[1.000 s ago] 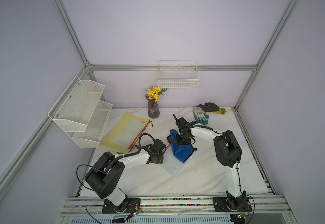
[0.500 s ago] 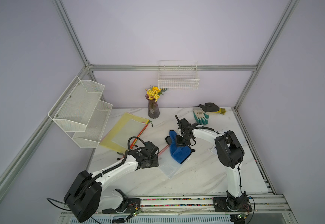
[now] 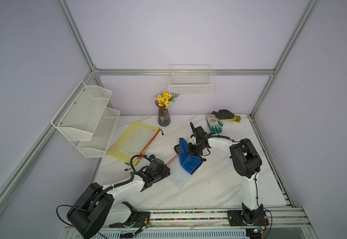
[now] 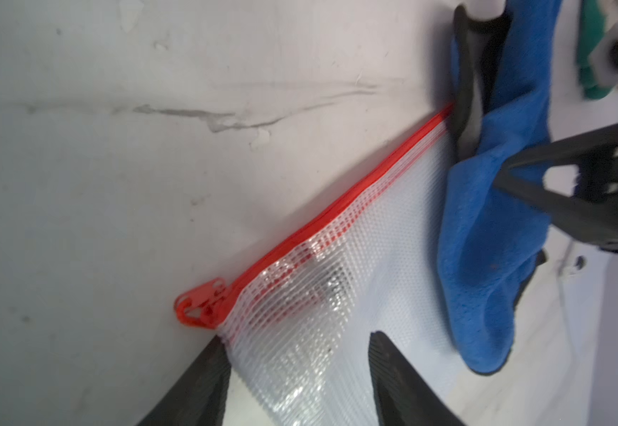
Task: Wipe the document bag
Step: Pick up the document bag from the center of the board.
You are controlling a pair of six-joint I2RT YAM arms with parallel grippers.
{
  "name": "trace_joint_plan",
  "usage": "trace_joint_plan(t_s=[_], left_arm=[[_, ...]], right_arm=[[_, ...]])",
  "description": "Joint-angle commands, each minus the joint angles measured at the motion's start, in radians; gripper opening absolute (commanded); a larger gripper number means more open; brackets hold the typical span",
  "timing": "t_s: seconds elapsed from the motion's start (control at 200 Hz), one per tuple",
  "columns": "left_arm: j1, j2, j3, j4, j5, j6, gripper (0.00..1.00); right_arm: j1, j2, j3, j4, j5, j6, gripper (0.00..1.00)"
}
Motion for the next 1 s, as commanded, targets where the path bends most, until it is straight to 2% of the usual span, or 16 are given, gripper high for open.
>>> trace_joint_plan(t_s=[0.0,0.14,0.28,0.3,0.34,0.42,0.495,0.585,0.65,0.72,0.805,0.905,0.995], left_arm=[[0.003,0.062,-0.139,0.130,0.039,-0.169,0.60],[0.003,0.089,-0.257,0.303,0.059,-0.264,0.58],[-0.005,0.139,-0.321,0.495,0.066,-0.303,0.54],[-0.007,0.178,-0.323,0.518,0.071,-0.305,0.53],[-0.009,0.203,-0.326,0.553,0.080,-0.307,0.49],[-0.017,0.231,-0.326,0.589,0.097,-0.307,0.31],[-0.028,0.222,-0.322,0.574,0.097,-0.304,0.21],[-0.037,0.156,-0.297,0.467,0.083,-0.278,0.08],[-0.036,0.033,-0.251,0.308,0.056,-0.234,0.00],[-0.036,-0.092,-0.163,0.052,0.002,-0.164,0.00],[-0.032,-0.222,-0.066,-0.193,-0.118,-0.114,0.00],[-0.006,-0.318,0.031,-0.336,-0.213,-0.028,0.00],[0.048,-0.304,0.144,-0.397,-0.200,0.069,0.00]], right_arm=[[0.008,0.130,-0.091,-0.087,0.093,0.011,0.00],[0.004,0.126,-0.107,-0.084,0.084,0.006,0.00],[0.003,0.121,-0.128,-0.074,0.072,0.008,0.00],[0.003,0.120,-0.131,-0.073,0.072,0.008,0.00],[0.004,0.120,-0.134,-0.072,0.071,0.007,0.00],[0.003,0.113,-0.142,-0.069,0.068,0.005,0.00],[0.003,0.107,-0.143,-0.068,0.067,0.005,0.00],[0.003,0.080,-0.138,-0.069,0.072,0.003,0.00],[0.004,0.039,-0.118,-0.097,0.085,-0.005,0.00],[0.010,-0.037,-0.082,-0.139,0.114,-0.019,0.00],[0.016,-0.139,-0.037,-0.219,0.167,-0.052,0.00],[0.017,-0.214,-0.040,-0.332,0.230,-0.101,0.00],[0.033,-0.279,-0.117,-0.373,0.260,-0.125,0.00]])
